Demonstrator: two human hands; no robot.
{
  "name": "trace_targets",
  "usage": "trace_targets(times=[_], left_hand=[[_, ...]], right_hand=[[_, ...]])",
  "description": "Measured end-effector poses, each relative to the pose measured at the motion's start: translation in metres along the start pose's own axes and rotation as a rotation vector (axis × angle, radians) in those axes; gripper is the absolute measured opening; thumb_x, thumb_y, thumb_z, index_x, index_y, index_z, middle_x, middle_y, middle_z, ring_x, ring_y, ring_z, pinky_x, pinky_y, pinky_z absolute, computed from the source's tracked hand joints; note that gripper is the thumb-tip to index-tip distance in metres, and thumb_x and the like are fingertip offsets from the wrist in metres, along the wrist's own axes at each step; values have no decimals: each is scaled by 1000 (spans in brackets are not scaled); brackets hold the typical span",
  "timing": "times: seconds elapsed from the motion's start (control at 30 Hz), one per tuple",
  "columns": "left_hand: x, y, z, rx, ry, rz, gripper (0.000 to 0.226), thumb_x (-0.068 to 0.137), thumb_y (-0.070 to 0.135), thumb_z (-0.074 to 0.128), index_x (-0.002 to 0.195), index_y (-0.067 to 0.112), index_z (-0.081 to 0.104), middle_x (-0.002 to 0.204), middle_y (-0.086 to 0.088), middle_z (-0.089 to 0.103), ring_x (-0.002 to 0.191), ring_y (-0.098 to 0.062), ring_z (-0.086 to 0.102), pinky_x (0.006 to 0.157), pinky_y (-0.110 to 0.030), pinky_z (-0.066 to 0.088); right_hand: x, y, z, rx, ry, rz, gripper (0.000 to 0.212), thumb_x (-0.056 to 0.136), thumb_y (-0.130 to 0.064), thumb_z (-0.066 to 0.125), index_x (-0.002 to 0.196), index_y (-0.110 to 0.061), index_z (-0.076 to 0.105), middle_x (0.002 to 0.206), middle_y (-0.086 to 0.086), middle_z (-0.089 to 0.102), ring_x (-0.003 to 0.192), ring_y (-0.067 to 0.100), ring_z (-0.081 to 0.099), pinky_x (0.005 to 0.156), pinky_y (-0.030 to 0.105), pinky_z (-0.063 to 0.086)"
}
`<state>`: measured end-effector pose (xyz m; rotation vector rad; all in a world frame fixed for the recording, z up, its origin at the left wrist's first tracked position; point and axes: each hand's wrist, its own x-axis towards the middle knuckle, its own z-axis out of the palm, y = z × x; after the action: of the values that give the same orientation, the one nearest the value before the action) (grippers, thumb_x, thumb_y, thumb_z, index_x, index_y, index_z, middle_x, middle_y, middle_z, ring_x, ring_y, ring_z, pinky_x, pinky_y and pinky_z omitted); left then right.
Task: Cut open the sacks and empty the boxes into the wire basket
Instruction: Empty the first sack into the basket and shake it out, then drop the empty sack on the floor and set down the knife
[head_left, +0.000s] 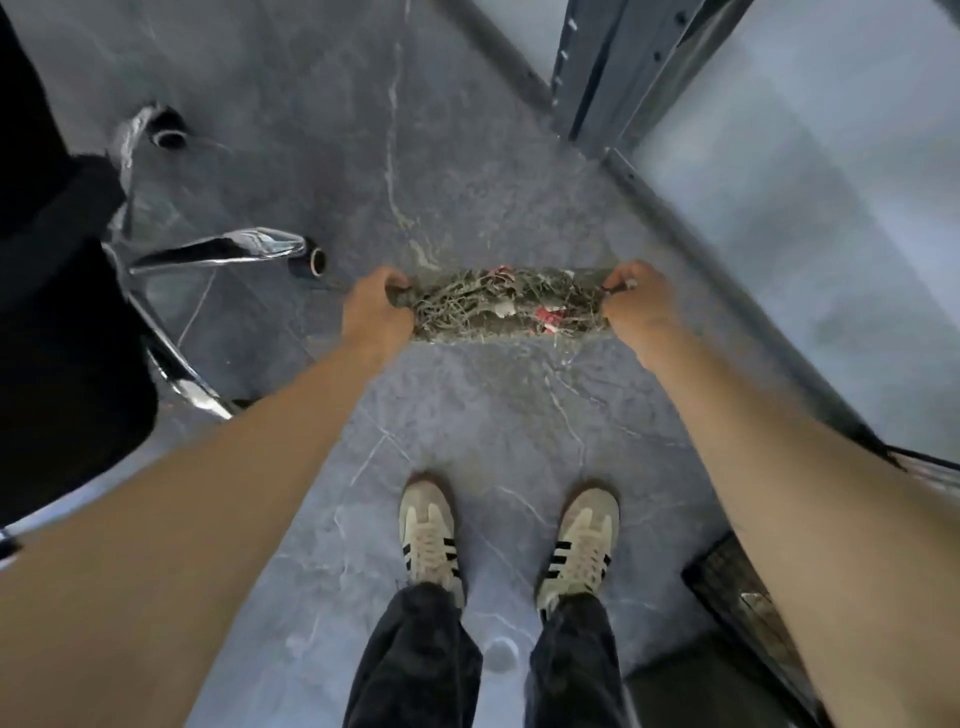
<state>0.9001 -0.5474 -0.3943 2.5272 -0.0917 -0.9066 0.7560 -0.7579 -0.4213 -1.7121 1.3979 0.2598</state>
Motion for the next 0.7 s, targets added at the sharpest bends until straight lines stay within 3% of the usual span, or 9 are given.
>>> trace_targets(times=[0.1,0.2,0.3,0.4,0.5,0.6,0.67,0.7], left_hand=[[16,-7,26,-29,-8,-60,33,86,-6,54,116,6,60,118,-9,61,102,-21,57,68,-18,35],[32,-12,45,-93,-34,-140,28,90,-2,53,116,7,60,118,-11,61,95,-25,57,69,-28,42],[46,-19,65,-82,-72,-183,28,93,2,52,119,9,59,118,-11,60,103,-28,58,73,-32,45],[59,-32,82,-134,-110,-237,29,93,5,54,121,11,58,114,-11,61,89,-25,59,73,-34,48],[67,-39,92,-161,-109,-267,25,91,0,50,110,10,62,111,-11,61,96,-27,58,80,-35,48],[71,-37,100,-175,-150,-288,24,93,-1,42,97,11,62,99,-7,53,88,-14,53,70,-28,47],[72,-30,104,-203,-206,-338,25,94,-2,39,88,13,57,87,-5,51,67,-7,54,55,-20,41],[73,-29,106,-207,-227,-359,24,95,-2,39,89,15,55,85,-4,49,62,-7,49,55,-20,38]], right_hand=[[14,19,12,-54,-12,-3,26,81,6,51,94,-11,66,100,11,64,96,23,58,73,19,38],[32,35,23,-165,-108,-8,24,88,1,51,104,3,68,112,21,66,108,32,60,86,30,45],[52,46,36,-250,-175,61,30,95,-6,43,114,2,64,120,21,62,112,33,57,88,30,44],[64,54,49,-253,-195,87,33,97,-8,40,122,-1,59,126,16,60,118,33,55,94,33,44],[65,60,57,-272,-213,52,33,98,-7,39,126,0,55,130,18,56,122,33,51,99,37,41],[67,69,62,-148,-268,134,36,96,-5,41,130,3,51,135,22,50,126,35,47,102,38,41],[70,69,62,-89,-288,139,37,95,-1,41,131,2,50,136,23,48,123,34,47,103,40,40],[70,69,60,-65,-304,148,36,95,0,41,129,1,51,135,22,49,119,33,48,102,41,40]])
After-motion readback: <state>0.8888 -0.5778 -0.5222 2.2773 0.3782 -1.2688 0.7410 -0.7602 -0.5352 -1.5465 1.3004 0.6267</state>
